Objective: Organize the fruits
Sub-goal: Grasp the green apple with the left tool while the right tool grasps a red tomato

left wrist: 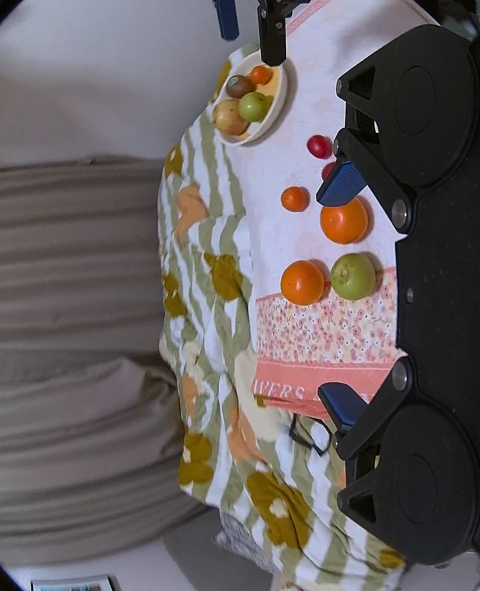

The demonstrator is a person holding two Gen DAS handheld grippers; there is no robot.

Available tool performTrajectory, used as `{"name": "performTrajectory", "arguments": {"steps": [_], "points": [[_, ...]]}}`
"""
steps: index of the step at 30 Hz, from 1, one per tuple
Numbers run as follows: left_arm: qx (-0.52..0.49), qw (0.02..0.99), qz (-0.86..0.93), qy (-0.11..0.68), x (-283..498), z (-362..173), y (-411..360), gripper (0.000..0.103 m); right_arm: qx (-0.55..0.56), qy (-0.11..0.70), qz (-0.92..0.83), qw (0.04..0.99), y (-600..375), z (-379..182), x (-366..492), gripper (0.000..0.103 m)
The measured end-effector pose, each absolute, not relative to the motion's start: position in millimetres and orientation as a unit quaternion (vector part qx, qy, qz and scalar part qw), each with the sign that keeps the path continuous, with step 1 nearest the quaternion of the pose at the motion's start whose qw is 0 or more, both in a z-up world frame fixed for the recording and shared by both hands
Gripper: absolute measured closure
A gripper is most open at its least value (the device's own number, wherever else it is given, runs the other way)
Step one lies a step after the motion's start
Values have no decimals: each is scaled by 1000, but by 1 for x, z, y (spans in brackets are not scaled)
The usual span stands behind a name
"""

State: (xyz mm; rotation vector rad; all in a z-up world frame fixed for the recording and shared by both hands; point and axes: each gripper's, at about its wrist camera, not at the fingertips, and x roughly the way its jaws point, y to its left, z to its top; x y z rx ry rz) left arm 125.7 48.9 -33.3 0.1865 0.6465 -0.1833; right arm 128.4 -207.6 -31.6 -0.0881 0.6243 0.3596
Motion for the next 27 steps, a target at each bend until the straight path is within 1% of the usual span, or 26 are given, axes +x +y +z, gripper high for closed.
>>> {"name": "performTrajectory", "arguments": {"steps": [9,18,19,20,23,26,27], "points": [[126,915,-177,340,175,-63,79,1,-67,327,172,927,-154,-62,148,0],[158,884,-240,367,207,-104,72,3,-77,361,167,914,-134,-108,167,0],[162,881,-245,371,209,-109,69,6,-79,366,169,912,-134,-113,170,3],[166,877,-250,374,211,-113,67,10,-81,371,170,909,-133,-117,172,4],[177,868,-258,385,217,-126,59,12,-83,379,175,905,-133,-129,177,9],[179,862,-264,393,222,-135,53,18,-83,389,179,900,-134,-139,182,19],[182,860,-264,396,224,-138,50,18,-84,391,180,899,-135,-142,184,22]]}}
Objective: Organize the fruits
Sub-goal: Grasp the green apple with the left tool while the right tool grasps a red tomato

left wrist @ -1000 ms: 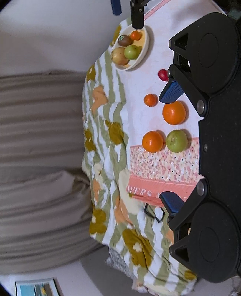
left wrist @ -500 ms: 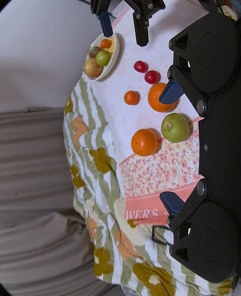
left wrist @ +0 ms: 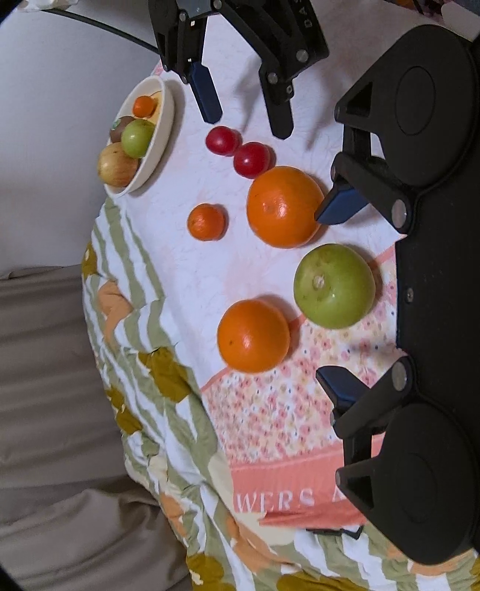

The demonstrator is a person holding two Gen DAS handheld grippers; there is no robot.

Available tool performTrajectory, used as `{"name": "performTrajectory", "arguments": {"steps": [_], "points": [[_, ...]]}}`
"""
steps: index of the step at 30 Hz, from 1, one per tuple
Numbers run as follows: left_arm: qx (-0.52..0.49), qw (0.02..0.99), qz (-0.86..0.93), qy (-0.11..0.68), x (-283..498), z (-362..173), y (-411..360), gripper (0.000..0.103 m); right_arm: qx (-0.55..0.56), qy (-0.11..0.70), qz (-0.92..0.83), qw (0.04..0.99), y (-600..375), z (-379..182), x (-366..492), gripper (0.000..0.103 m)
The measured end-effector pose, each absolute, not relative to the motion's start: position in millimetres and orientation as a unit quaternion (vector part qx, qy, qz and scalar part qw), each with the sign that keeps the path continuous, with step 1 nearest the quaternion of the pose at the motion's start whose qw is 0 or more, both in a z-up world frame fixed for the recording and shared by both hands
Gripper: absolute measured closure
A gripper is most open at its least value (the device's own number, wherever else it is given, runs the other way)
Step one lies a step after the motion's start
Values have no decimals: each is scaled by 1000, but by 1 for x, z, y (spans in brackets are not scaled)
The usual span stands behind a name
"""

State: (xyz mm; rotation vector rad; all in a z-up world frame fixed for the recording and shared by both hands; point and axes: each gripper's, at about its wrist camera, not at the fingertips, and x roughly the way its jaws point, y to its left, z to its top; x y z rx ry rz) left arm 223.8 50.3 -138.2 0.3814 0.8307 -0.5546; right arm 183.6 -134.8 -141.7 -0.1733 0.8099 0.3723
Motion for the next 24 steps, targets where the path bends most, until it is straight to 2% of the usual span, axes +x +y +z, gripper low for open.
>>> {"name": "performTrajectory", "arguments": {"steps": [1,4,9,12,13,14,24], "points": [[185,859,-264,399,225,-141,49,18,-84,394,180,898,-135,-144,185,23],[187,851,-267,412,228,-149,47,29,-88,397,184,895,-136,-150,188,26],[187,850,-267,415,229,-154,44,31,-97,397,190,892,-134,-154,191,30],[189,848,-265,418,231,-157,43,37,-100,399,194,890,-132,-156,194,33],[189,848,-264,420,231,-158,43,43,-103,401,194,890,-132,-157,195,34],[188,848,-262,421,231,-159,44,45,-104,402,195,889,-131,-158,196,35],[171,850,-259,425,225,-158,51,45,-109,408,193,886,-127,-163,206,43]]}}
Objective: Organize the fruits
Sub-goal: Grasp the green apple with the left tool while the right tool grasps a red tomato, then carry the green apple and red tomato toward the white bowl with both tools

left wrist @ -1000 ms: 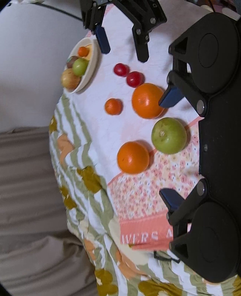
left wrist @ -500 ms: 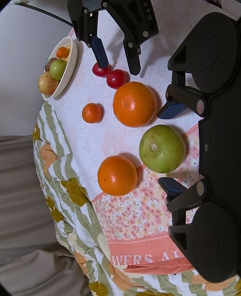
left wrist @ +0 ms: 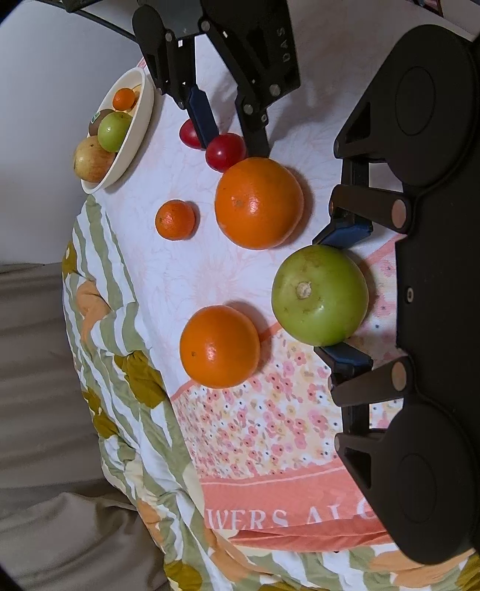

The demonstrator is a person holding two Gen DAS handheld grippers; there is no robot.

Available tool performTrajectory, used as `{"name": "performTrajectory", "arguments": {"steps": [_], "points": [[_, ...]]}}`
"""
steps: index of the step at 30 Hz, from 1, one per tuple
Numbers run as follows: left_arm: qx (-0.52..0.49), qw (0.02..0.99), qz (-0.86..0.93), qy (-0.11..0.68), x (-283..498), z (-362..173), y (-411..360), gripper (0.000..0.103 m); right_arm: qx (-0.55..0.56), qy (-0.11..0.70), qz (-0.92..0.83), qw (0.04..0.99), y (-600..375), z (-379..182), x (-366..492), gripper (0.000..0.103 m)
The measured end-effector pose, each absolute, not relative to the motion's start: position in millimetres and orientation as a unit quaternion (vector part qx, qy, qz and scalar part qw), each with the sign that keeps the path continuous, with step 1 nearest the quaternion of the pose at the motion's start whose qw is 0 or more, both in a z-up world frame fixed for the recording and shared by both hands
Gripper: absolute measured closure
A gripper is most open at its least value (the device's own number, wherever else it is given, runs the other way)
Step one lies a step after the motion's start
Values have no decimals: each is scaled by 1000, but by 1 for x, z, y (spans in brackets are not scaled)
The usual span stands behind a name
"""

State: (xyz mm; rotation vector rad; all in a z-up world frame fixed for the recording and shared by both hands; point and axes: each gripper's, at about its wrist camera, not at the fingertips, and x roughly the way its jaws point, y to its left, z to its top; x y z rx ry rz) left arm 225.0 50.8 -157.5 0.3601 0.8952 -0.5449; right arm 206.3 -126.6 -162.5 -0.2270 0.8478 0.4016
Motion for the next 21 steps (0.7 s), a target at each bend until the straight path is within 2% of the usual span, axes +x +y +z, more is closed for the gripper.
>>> {"name": "performTrajectory", "arguments": {"steps": [6,10,21], "points": [[162,852,-253,430,221,-157,55,45,-114,406,195,886,-124,-164,210,49],[154,853,-247,432,219,-157,57,45,-117,406,196,885,-122,-164,213,57],[143,873,-224,410,201,-139,63,46,-116,395,194,890,-121,-144,203,57]]}}
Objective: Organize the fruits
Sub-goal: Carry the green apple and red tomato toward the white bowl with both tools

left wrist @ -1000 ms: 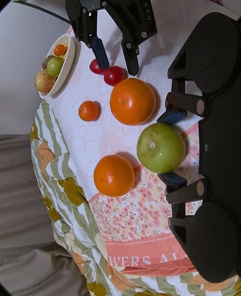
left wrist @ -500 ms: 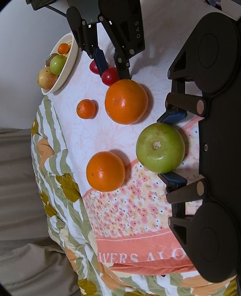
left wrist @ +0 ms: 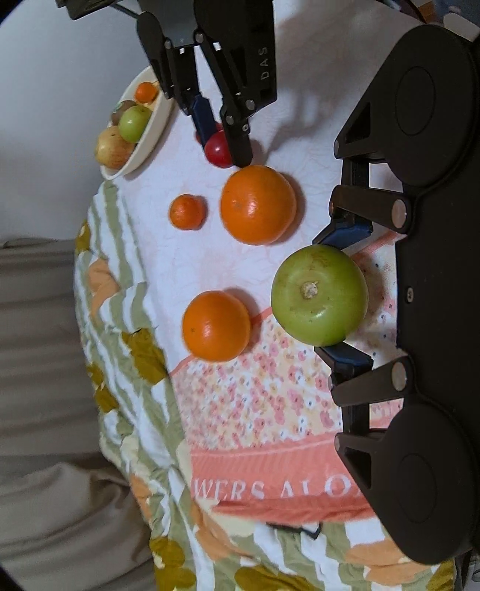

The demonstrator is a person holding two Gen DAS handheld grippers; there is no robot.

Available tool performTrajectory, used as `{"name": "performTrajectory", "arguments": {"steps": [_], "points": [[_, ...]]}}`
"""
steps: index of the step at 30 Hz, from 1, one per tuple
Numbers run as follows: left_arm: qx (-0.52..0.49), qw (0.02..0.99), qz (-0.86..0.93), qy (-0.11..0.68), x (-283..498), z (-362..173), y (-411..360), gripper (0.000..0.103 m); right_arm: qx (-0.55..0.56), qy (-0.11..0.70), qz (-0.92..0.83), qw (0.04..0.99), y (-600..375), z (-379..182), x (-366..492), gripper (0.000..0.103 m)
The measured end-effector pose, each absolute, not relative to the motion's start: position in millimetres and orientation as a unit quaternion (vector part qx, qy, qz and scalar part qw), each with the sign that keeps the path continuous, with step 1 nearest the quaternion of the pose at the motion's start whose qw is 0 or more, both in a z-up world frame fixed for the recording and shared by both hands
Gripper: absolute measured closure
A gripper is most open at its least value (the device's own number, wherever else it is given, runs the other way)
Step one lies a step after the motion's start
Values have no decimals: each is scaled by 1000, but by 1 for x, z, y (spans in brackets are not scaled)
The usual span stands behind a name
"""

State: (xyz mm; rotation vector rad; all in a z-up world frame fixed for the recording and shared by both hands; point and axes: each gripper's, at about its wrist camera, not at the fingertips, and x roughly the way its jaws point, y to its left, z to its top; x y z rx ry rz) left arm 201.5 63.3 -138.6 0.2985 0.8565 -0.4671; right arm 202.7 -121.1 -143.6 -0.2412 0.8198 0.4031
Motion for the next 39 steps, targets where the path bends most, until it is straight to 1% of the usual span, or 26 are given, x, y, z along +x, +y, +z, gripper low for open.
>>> {"name": "performTrajectory", "arguments": {"steps": [6,13,21,30,39], "points": [[138,895,-208,370,180,-114,66,45,-108,378,184,901,-123,-122,186,57],[109,914,-202,333,156,-80,66,45,-92,360,163,914,-132,-93,161,57],[99,930,-194,298,132,-46,45,45,-74,338,154,925,-156,-65,134,57],[82,947,-151,272,110,-20,-17,45,-70,324,157,930,-226,-37,117,57],[71,953,-134,261,110,-11,-104,45,-63,311,137,938,-325,-24,134,57]]}}
